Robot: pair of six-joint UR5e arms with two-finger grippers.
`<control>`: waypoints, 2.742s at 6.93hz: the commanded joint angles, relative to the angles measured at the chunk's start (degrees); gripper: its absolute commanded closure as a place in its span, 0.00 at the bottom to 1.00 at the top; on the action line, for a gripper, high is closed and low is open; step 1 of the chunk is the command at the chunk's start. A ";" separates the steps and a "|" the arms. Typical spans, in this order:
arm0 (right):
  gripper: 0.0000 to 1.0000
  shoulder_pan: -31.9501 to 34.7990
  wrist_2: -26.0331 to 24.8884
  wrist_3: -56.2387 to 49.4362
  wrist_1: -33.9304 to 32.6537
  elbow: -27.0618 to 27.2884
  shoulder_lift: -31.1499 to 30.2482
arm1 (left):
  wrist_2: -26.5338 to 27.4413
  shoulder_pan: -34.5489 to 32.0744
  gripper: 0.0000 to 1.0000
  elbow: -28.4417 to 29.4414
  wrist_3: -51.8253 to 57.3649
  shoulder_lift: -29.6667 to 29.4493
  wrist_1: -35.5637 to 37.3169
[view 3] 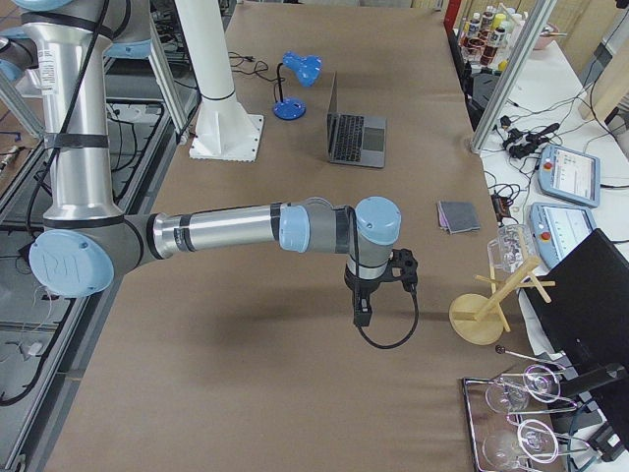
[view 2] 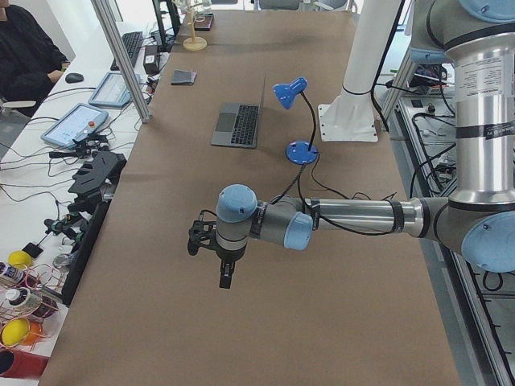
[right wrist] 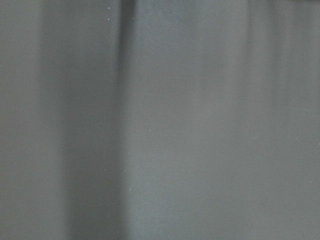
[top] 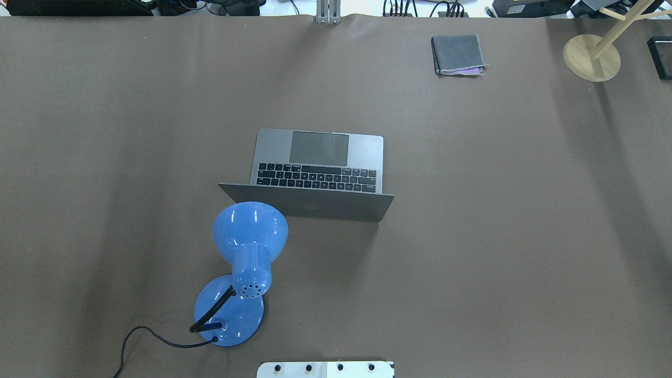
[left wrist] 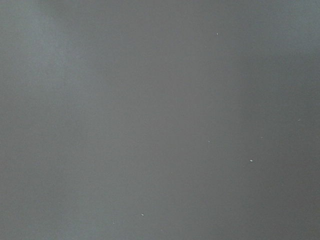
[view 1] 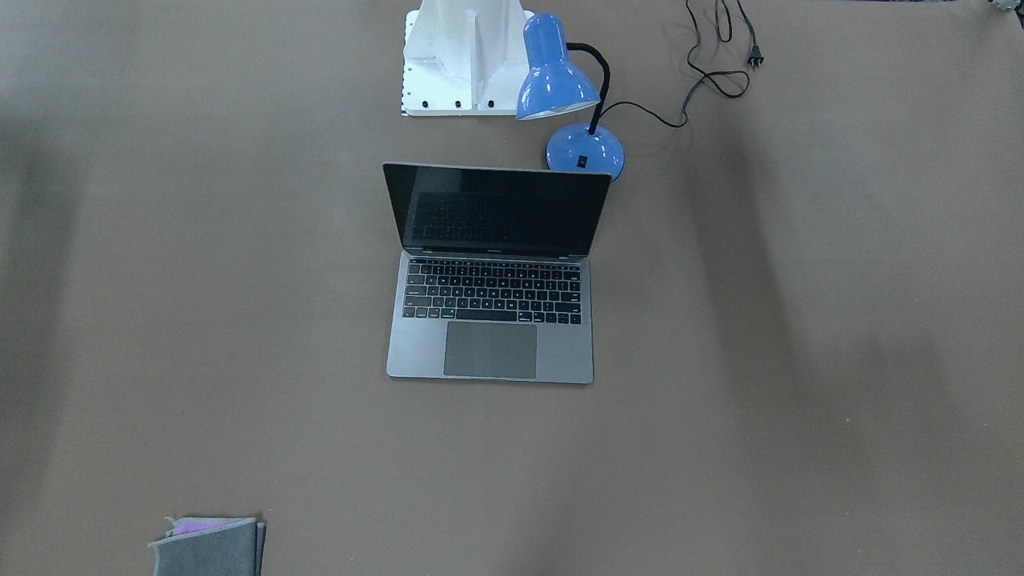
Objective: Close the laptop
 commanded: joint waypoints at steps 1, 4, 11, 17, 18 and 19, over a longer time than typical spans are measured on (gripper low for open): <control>0.00 0.00 0.32 0.06 0.02 0.45 0.00 | 0.03 -0.03 0.01 -0.01 -0.21 0.02 0.05; 0.00 0.00 0.24 0.06 0.02 0.46 0.09 | 0.03 0.06 0.01 0.08 -0.13 0.20 0.05; 0.00 0.00 0.33 0.06 0.02 0.63 0.18 | 0.12 0.06 0.01 0.16 -0.13 -0.24 0.66; 0.00 0.00 0.41 -0.03 0.11 0.98 0.18 | 0.47 0.06 0.01 1.03 0.13 -0.51 -0.13; 0.00 0.00 0.33 0.06 0.11 0.98 0.35 | 0.04 0.06 0.01 1.83 0.22 -0.68 -0.30; 0.00 0.00 0.41 -0.03 0.11 0.98 0.27 | 0.20 0.15 0.01 1.84 -0.30 -1.99 0.39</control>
